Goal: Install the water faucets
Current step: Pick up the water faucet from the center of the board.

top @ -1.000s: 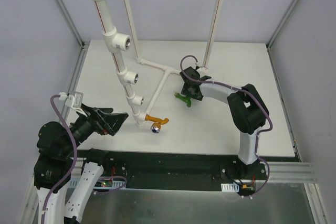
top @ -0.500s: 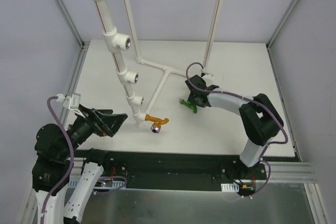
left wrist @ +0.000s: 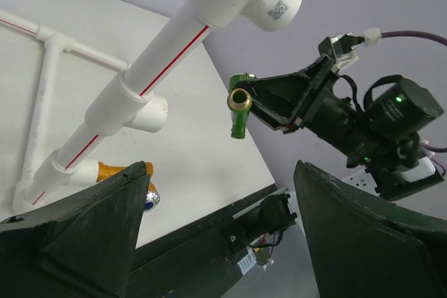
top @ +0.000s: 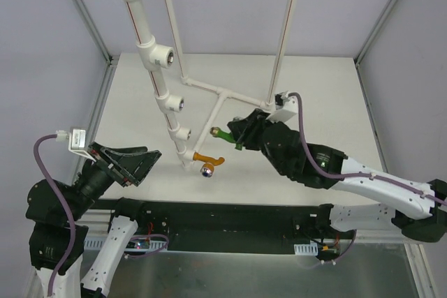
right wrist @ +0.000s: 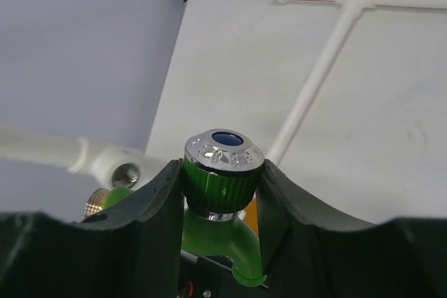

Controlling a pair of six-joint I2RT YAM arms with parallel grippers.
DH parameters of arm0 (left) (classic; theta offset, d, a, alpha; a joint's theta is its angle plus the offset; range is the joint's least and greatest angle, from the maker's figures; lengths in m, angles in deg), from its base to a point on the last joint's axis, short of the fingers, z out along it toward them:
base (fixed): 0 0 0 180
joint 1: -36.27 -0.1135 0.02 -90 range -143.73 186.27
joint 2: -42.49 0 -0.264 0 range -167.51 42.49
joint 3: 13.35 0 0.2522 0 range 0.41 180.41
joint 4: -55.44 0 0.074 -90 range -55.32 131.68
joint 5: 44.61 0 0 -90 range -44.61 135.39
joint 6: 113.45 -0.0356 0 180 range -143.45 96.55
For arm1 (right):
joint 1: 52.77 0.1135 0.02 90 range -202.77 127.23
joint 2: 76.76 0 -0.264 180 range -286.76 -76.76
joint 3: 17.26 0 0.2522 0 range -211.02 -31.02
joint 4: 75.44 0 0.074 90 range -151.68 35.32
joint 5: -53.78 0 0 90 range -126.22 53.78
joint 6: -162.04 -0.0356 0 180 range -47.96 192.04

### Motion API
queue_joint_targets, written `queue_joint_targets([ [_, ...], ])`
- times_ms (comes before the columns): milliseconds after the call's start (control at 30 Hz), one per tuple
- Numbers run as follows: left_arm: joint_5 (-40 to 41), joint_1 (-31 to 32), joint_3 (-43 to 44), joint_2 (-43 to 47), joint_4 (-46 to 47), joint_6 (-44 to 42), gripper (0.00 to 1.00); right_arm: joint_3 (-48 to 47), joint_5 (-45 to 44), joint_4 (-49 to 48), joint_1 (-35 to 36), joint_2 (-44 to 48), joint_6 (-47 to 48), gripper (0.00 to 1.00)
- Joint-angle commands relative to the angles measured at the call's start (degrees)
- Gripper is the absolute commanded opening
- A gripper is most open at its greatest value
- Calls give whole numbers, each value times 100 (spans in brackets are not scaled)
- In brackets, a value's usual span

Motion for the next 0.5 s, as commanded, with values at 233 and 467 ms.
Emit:
queue_joint_targets([
  [233, -635, -367, -64, -187, 498, 303, 80, -1739, -543, -71, 1388, -1472, -172, 0],
  [467, -749, -376, -362, -143, 718, 373, 71, -2319, -209, -247, 1563, -1920, -304, 0],
])
